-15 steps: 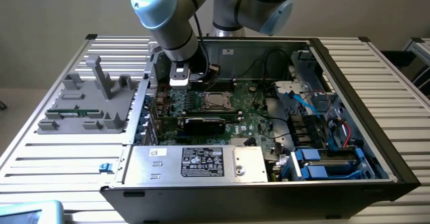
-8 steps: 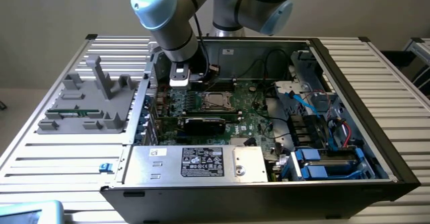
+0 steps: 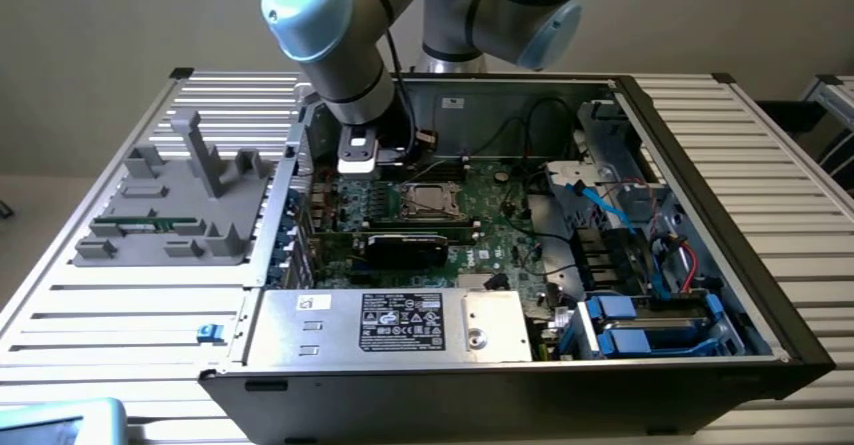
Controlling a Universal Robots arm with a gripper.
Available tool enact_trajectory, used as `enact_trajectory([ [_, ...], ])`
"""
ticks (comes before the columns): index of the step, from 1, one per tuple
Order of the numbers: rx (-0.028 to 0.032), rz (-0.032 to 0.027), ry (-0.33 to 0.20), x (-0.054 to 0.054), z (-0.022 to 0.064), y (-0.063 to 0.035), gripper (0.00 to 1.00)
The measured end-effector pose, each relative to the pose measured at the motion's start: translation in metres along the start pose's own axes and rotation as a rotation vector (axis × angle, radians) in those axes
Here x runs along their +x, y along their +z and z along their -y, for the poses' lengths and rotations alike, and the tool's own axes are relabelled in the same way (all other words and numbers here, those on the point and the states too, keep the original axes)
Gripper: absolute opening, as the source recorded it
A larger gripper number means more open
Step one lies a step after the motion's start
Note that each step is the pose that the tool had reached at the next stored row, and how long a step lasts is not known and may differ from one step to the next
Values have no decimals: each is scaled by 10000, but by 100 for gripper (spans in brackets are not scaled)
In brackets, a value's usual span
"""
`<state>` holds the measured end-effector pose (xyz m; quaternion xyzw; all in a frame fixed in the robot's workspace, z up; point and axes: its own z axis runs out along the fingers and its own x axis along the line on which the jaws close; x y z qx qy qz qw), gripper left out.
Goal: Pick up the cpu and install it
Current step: 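Install the first cpu locking lever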
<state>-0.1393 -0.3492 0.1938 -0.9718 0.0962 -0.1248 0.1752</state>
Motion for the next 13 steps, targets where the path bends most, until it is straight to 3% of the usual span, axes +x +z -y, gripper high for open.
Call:
enact_trajectory([
  [13,-16,-33,78,81,3,51,11],
])
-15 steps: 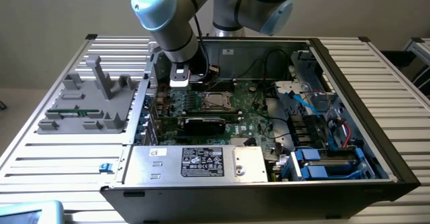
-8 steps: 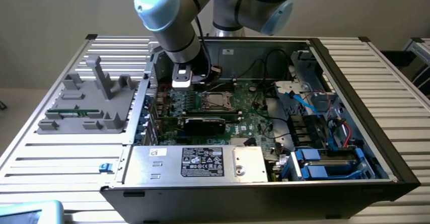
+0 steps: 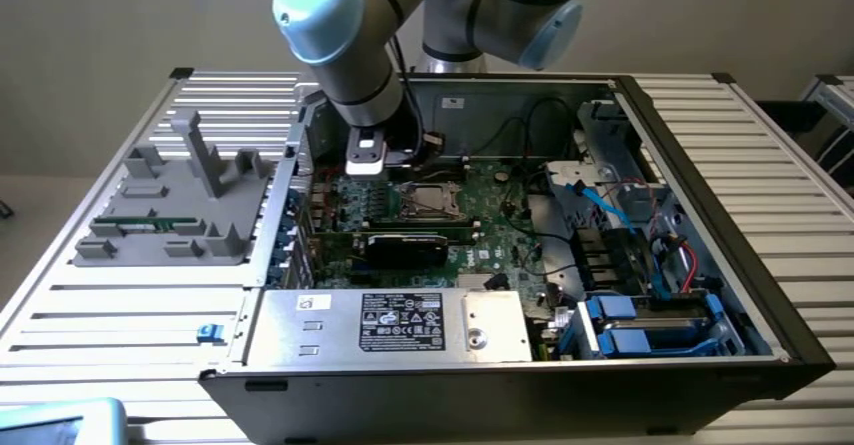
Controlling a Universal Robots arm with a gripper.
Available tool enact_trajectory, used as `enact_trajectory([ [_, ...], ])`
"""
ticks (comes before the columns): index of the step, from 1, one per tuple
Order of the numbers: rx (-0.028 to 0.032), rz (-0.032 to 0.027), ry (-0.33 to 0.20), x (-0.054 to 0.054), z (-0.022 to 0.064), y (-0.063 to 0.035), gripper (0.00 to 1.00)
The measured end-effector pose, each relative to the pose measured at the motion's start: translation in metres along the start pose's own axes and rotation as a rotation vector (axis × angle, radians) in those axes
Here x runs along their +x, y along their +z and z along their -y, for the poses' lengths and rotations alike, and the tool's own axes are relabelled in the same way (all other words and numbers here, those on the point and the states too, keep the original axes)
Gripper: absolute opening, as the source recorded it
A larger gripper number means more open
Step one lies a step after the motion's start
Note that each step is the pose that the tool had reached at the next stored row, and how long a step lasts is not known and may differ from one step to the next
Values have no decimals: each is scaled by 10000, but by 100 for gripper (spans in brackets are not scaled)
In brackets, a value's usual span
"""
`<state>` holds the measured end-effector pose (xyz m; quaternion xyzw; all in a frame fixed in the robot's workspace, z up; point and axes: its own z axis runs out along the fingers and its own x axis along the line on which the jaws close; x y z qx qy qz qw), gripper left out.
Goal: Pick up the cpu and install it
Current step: 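Install the first cpu locking lever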
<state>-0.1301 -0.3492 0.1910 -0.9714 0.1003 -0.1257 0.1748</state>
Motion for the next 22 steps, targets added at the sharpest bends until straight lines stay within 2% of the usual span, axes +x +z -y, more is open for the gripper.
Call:
enact_trajectory([
  [19,-30,-52,129,40,-27,28,11],
  [22,-13,-48,138,17,-16,-22,11],
])
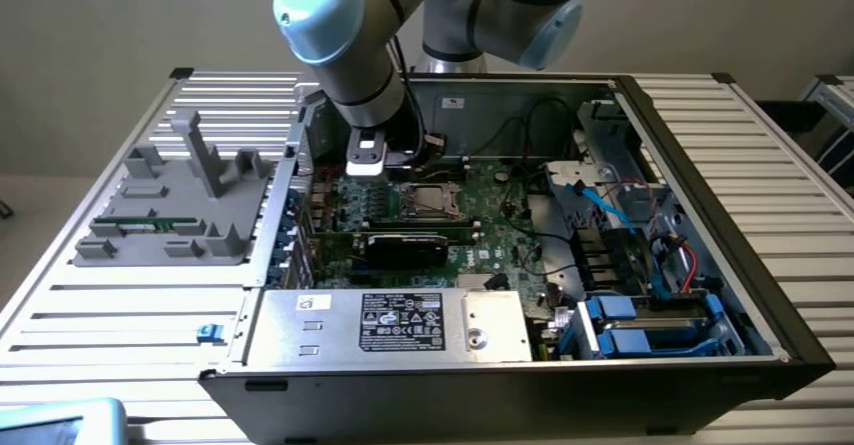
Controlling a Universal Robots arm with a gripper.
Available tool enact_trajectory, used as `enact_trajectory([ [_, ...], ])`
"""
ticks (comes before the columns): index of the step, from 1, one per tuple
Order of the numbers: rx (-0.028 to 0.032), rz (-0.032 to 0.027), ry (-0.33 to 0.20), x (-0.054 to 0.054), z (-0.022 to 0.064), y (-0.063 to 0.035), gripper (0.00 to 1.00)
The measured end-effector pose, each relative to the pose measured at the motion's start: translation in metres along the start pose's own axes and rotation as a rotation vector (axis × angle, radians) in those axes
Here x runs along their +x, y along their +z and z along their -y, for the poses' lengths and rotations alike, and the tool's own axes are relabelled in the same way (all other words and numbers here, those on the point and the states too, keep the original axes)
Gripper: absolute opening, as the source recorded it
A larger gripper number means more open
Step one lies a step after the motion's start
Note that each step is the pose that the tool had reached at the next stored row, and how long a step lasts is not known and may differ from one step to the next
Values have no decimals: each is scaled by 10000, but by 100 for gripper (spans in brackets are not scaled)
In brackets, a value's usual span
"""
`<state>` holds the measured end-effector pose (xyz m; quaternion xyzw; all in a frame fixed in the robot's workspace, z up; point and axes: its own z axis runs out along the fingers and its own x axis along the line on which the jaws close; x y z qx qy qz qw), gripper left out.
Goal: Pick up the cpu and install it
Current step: 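Install the first cpu locking lever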
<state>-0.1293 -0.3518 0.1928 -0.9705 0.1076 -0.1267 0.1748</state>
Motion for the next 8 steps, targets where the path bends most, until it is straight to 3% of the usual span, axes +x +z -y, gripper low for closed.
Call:
enact_trajectory([
  [4,94,15,28,-74,11,-90,11],
  [8,164,18,55,-128,3,-110,11],
])
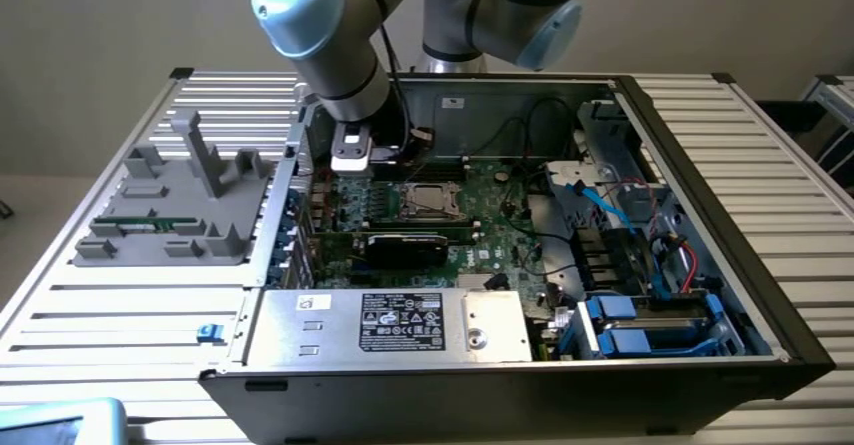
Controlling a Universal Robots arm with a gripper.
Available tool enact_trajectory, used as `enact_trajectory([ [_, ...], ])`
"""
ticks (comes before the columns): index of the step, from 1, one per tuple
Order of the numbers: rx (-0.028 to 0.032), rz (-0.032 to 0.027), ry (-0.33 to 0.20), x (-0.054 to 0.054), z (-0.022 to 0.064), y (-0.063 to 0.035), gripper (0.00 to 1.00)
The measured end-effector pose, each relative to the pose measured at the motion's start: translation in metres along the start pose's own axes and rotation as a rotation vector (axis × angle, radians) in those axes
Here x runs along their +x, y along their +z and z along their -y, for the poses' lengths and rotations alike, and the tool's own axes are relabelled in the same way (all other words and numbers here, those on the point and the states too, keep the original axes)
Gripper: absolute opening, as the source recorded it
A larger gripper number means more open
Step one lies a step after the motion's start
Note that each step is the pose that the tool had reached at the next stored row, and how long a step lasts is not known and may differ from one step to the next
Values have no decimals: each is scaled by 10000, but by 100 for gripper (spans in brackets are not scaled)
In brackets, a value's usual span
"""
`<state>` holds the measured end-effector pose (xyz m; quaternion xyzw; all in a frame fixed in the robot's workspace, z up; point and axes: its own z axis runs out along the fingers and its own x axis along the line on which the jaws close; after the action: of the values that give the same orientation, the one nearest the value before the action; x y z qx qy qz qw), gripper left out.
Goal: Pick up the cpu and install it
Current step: 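Install the first cpu locking lever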
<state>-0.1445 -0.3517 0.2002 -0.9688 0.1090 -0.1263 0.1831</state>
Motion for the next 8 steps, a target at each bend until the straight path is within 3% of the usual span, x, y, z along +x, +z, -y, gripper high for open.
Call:
enact_trajectory([
  [8,106,-96,157,-15,-17,34,11],
])
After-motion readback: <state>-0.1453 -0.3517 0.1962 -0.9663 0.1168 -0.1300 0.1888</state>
